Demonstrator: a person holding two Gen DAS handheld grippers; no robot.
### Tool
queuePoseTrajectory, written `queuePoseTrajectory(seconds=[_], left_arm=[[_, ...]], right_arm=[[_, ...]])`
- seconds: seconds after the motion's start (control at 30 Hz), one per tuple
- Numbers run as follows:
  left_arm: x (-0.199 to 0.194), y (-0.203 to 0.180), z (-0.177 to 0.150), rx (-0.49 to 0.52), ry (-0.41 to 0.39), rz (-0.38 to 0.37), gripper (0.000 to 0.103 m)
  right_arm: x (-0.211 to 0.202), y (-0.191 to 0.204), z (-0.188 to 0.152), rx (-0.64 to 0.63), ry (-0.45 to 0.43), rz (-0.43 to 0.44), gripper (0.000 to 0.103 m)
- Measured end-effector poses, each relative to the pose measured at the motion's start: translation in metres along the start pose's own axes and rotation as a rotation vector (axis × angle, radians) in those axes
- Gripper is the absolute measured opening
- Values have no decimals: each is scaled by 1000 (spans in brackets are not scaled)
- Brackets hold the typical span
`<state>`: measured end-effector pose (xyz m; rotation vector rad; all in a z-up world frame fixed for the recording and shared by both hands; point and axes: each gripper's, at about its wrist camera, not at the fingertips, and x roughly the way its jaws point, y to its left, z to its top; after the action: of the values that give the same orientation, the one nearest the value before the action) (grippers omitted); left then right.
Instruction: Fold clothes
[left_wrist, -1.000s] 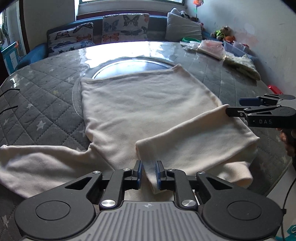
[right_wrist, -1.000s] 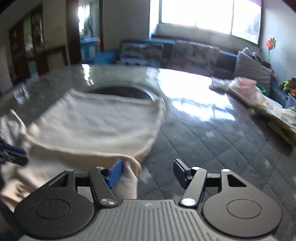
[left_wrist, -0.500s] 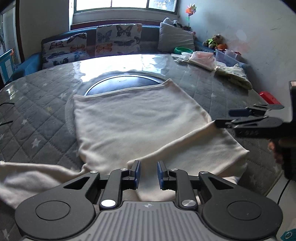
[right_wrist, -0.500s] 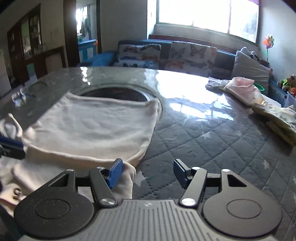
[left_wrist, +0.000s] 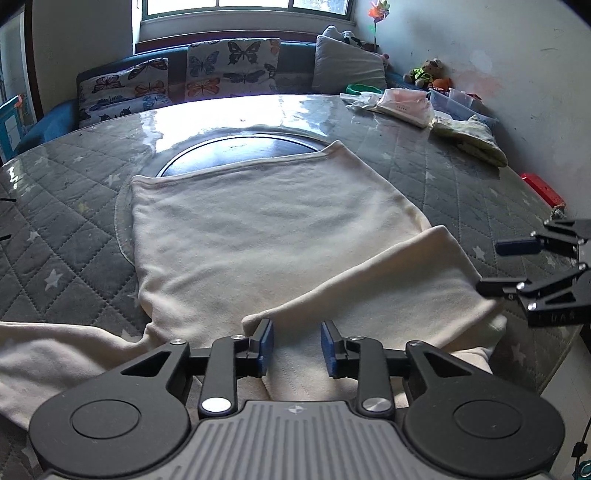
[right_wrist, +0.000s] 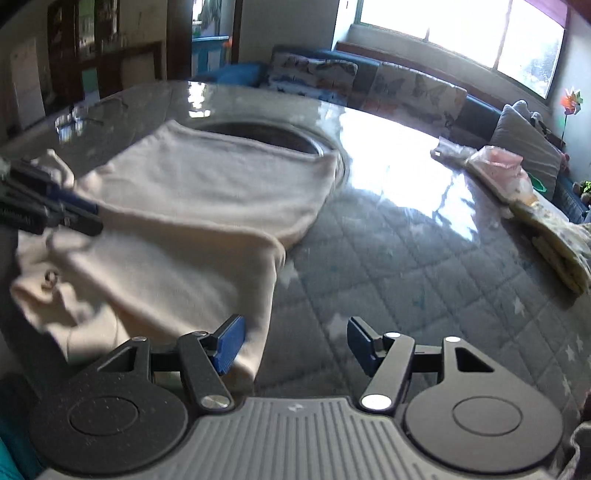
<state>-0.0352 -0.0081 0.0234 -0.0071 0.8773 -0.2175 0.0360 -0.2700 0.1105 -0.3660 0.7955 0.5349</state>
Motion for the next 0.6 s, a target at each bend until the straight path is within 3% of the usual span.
queuePoseTrajectory(seconds=[0.23, 0.4, 0.6], left_arm=[[-23, 19, -10, -53, -35, 43, 43], [-42, 48, -24, -128, -49, 112, 48], [-68, 92, -40, -244, -82, 226, 53]], right_arm=[[-9, 17, 26, -26, -82, 39, 65], [11, 45, 38, -76, -65, 141, 65], [16, 76, 50, -152, -73, 197, 65]])
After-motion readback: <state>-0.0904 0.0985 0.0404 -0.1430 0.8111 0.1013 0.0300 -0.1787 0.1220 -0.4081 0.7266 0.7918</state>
